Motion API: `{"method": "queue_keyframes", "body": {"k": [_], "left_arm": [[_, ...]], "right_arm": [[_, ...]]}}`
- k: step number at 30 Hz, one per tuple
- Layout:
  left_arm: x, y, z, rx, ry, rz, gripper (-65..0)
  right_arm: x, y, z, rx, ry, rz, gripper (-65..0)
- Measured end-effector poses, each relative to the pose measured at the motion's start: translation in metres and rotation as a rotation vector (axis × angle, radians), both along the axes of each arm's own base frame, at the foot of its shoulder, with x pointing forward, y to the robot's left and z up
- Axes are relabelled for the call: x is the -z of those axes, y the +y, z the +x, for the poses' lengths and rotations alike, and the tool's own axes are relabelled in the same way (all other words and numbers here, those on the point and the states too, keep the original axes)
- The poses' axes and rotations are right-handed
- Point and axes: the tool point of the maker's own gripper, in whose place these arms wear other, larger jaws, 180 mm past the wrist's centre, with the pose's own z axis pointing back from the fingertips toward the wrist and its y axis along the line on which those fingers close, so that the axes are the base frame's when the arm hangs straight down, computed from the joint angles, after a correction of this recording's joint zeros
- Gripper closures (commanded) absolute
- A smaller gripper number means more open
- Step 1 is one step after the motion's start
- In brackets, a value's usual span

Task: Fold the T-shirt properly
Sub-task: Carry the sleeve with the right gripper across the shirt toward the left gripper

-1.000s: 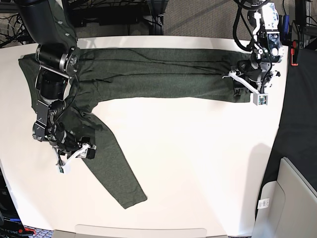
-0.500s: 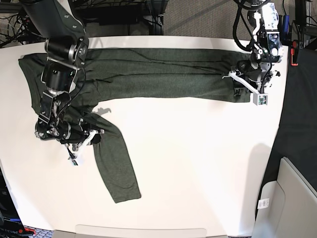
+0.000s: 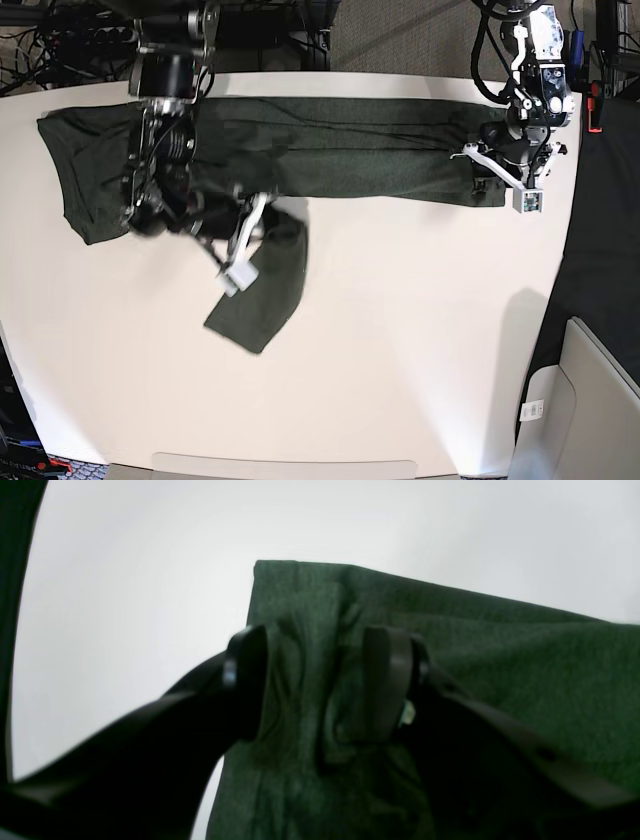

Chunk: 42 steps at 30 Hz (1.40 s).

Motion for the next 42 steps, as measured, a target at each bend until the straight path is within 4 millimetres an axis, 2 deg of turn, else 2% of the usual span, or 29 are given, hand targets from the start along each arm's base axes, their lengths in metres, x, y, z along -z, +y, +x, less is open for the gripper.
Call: {"method": "queue_keyframes", "body": {"k": [4,7,9,13,17,23,26,28,30,33,36,42], "left_arm": [[0.0,0.0,0.0,0.001,-0.001,0.001,-30.0],[0.0,0.0,0.0,-0.002,0.001,-0.001,-30.0],[0.0,-0.002,0.0,0.004,0.0,-0.002,-30.0],[0.001,-0.002,0.0,0.002,0.003,-0.003,-30.0],[0.002,-0.002,-0.001,0.002,0.005,-0.004,-30.0],[0.002,-0.002,-0.001,0.003,0.007,-0.004,-30.0],[0.003,-0.002,-0.002,0.002,0.01,-0.005,-30.0],[0.003,-0.002,-0.002,0.003,0.008,-0.004,-30.0],[0.003,-0.002,-0.002,0.002,0.009,-0.005,-30.0],[0.002,-0.002,-0.001,0.002,0.007,-0.004,-30.0],[0.002,-0.002,-0.001,0.002,0.006,-0.004,-30.0],[0.002,-0.002,-0.001,0.004,0.007,-0.005,-30.0]], "right_arm": [[-0.01,0.032,-0.034,-0.073,-0.01,0.091,-1.0],[-0.017,0.048,-0.061,-0.127,-0.012,0.135,-1.0],[-0.016,0.048,-0.073,-0.141,-0.001,0.128,-1.0],[-0.025,0.038,-0.077,-0.144,-0.027,0.141,-1.0],[-0.012,0.041,-0.098,-0.185,0.029,0.113,-1.0],[-0.013,0.038,-0.101,-0.236,0.018,0.103,-2.4],[-0.002,0.036,-0.102,-0.268,0.048,0.07,-11.9],[-0.001,0.039,-0.103,-0.283,0.049,0.066,-18.0],[0.0,0.042,-0.107,-0.302,0.051,0.063,-20.6],[0.004,0.038,-0.104,-0.305,0.045,0.024,-20.9],[-0.001,0.023,-0.086,-0.28,0.009,-0.008,-21.0],[-0.022,-0.026,-0.036,-0.15,-0.088,-0.072,-21.2]]}}
